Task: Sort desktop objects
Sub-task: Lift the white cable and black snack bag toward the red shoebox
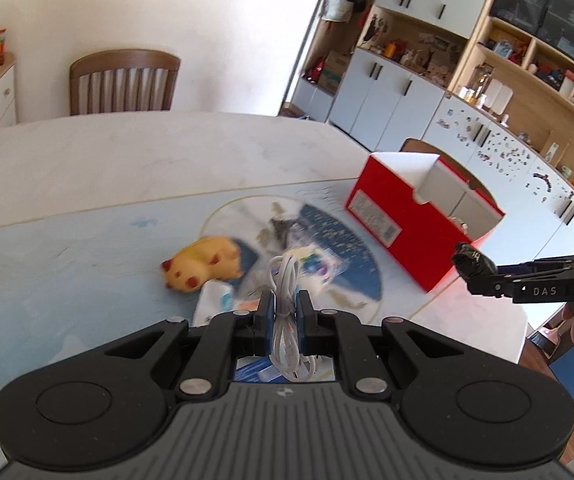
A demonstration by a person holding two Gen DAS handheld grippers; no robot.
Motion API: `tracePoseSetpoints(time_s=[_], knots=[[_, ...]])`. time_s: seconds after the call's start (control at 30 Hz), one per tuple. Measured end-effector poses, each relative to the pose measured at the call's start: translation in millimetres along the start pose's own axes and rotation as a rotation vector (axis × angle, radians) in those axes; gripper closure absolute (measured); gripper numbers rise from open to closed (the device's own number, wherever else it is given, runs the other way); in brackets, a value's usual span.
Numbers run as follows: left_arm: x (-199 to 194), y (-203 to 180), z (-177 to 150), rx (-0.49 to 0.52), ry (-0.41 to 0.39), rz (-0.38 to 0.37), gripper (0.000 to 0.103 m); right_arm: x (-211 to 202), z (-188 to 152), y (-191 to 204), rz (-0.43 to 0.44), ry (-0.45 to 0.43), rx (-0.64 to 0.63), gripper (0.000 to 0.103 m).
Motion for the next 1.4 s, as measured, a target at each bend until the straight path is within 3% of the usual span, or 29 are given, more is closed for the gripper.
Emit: tracePoseSetpoints(time_s=[0.67,1.03,1.4], knots=[[43.4,-98.6,52.2,0.100,-0.031,-0.113,0.093,-33.6,25.0,-70.7,-0.046,-0.031,-0.074,0.054],[84.1,-167.7,82.4,0.145,-0.007,-0.189,0.093,-13.7,60.7,-127.8,-0.046,-0.020,-0.137,0.054],[126.6,-235.3,106.8,0.222,0.023,-0.231,0.093,4.2,85.7,-187.4,-0.039,-0.051,-0.090,0.054]])
Point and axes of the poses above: each gripper's, at about its wrist camera, not at the fingertips, and x roughly the way its jaws point, y to its left, z to its top, the point moved 1 cm from there along x, roughly the way its jaws point, and after that the axes turned 8 degrees about z, right-handed, at the moved point
